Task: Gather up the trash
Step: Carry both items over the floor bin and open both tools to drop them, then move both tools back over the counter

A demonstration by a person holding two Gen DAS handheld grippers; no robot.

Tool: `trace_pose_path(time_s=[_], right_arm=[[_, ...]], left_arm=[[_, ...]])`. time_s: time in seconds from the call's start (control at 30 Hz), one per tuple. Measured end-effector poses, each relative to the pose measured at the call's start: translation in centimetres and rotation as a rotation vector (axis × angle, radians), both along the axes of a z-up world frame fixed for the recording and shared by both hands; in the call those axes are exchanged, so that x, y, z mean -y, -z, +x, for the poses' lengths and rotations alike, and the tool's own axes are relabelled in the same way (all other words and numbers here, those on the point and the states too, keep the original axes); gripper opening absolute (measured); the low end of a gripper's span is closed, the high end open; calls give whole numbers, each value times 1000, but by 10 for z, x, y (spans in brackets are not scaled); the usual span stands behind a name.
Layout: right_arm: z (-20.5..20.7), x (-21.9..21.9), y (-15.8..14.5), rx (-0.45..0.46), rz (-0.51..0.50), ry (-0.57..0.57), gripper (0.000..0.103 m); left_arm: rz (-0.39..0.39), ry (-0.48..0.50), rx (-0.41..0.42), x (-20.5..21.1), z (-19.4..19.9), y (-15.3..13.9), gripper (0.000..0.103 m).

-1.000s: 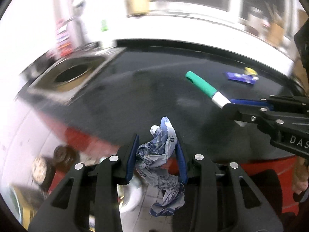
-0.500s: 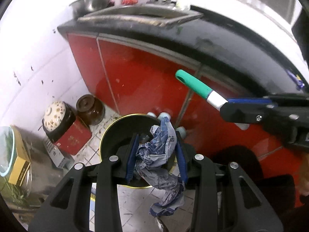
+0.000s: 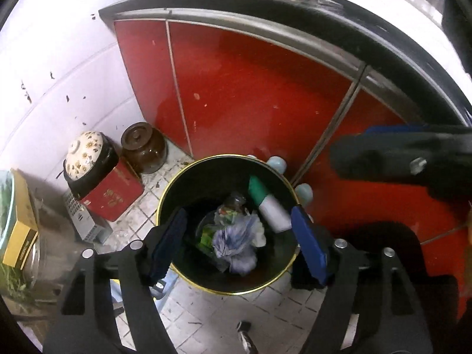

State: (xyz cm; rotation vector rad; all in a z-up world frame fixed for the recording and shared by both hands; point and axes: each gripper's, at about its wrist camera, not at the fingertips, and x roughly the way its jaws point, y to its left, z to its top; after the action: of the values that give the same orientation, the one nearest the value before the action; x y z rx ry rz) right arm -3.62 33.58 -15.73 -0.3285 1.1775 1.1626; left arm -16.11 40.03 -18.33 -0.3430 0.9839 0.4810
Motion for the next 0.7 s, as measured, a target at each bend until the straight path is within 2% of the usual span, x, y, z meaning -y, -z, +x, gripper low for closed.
trace_pose_path(time_s=[0.2, 0.43, 0.6, 0.7], right_arm=[[3, 9, -4, -4, 5, -6, 75], [4, 26, -19, 16, 34, 4, 75], [11, 59, -51, 61, 81, 29, 76], [22, 96, -77, 106, 119, 77, 79]], left_arm=[[-13, -31, 14, -6, -6, -3, 72], [16, 8, 26, 8, 1, -17, 72], [58, 60, 78, 31, 9, -51, 72], [110, 144, 115, 56, 24, -82, 73]])
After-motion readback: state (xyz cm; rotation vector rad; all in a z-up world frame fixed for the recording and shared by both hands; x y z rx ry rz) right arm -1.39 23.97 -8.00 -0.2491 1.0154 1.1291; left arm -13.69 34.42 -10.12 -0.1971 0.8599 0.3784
